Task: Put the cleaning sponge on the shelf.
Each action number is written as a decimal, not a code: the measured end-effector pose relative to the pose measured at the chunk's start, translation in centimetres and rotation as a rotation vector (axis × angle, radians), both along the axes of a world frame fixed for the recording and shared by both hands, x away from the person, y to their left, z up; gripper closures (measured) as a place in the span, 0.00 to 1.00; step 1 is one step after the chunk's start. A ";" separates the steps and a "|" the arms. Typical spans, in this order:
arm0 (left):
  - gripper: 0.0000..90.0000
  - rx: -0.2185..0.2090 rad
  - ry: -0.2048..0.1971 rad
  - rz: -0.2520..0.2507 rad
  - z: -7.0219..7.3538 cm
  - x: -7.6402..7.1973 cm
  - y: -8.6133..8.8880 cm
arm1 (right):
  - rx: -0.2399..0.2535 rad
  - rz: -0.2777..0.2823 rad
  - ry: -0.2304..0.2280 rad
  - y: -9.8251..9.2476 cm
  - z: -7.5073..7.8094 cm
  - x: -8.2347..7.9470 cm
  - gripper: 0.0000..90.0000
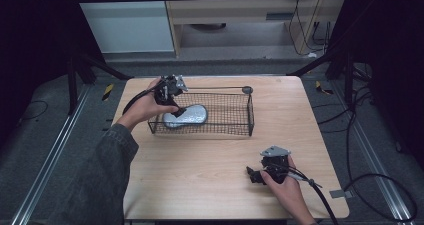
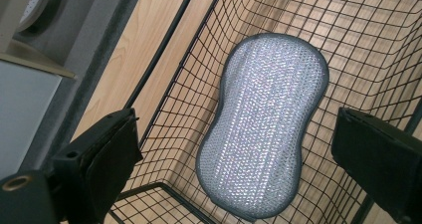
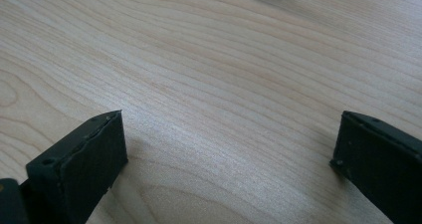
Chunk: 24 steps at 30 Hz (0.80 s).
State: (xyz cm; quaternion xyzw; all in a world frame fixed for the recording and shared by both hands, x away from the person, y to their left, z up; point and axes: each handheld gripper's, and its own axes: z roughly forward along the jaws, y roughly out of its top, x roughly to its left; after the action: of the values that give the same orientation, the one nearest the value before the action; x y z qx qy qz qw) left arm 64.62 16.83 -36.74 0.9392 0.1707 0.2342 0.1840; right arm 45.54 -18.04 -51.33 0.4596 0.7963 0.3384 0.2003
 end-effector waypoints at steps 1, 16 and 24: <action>0.05 -0.001 -0.002 -0.002 0.1 -0.1 0.0 | 0.000 0.000 0.000 0.0 0.0 0.0 0.01; 0.07 -0.082 -0.020 0.008 1.3 -2.1 -0.3 | 0.001 -0.001 0.001 0.0 0.0 0.0 0.01; 0.07 -0.112 -0.023 0.031 1.4 -3.1 -0.7 | 0.000 -0.001 0.002 0.0 0.0 0.0 0.01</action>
State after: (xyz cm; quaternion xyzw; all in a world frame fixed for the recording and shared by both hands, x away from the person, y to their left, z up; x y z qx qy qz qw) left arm 61.55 16.13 -35.33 0.9218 0.1960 0.2381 0.2347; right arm 45.53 -18.04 -51.32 0.4602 0.7965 0.3377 0.1997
